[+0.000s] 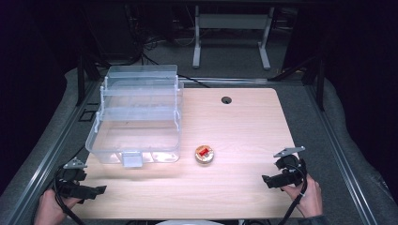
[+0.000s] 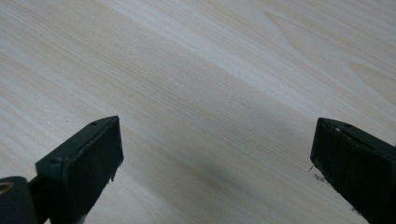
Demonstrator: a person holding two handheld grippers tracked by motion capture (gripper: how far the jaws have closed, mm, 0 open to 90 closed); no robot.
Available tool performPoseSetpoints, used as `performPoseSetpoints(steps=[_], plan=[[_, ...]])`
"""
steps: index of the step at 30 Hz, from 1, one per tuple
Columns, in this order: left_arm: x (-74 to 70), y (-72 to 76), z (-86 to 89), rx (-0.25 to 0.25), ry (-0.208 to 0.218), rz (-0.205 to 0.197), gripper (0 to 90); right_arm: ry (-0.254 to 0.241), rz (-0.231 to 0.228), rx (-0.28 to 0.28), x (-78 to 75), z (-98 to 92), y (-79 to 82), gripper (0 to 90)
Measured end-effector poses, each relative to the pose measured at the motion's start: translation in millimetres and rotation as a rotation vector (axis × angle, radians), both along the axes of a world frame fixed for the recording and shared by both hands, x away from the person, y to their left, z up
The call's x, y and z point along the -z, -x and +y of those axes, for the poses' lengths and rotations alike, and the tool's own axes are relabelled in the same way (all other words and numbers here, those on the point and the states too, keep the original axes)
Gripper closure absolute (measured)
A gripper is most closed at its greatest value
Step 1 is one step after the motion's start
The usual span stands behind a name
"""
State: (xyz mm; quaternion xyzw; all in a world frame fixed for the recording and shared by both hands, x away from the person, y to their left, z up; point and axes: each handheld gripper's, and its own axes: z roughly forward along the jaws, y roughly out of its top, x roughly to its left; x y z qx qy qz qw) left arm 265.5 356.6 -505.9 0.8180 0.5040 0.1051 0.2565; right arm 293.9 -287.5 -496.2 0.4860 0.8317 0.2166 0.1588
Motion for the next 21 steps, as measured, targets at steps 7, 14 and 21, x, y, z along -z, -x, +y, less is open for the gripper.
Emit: performPoseSetpoints(steps=[7,14,21], plan=[[1.5,0.5,1.9,-0.007,0.001,0.015,1.4,0.03,0.036,-0.027,1.2,9.4,-6.7,2.0],[0.9,-0.3,1.5,-0.002,-0.01,0.03,0.2,0.047,0.048,-0.059,-3.1,23.4,-15.4,1.9],[1.1,-0.1,2.0,0.0,-0.006,0.023,0.2,0.063,0.049,-0.079,-7.9,40.5,-30.8,1.0]])
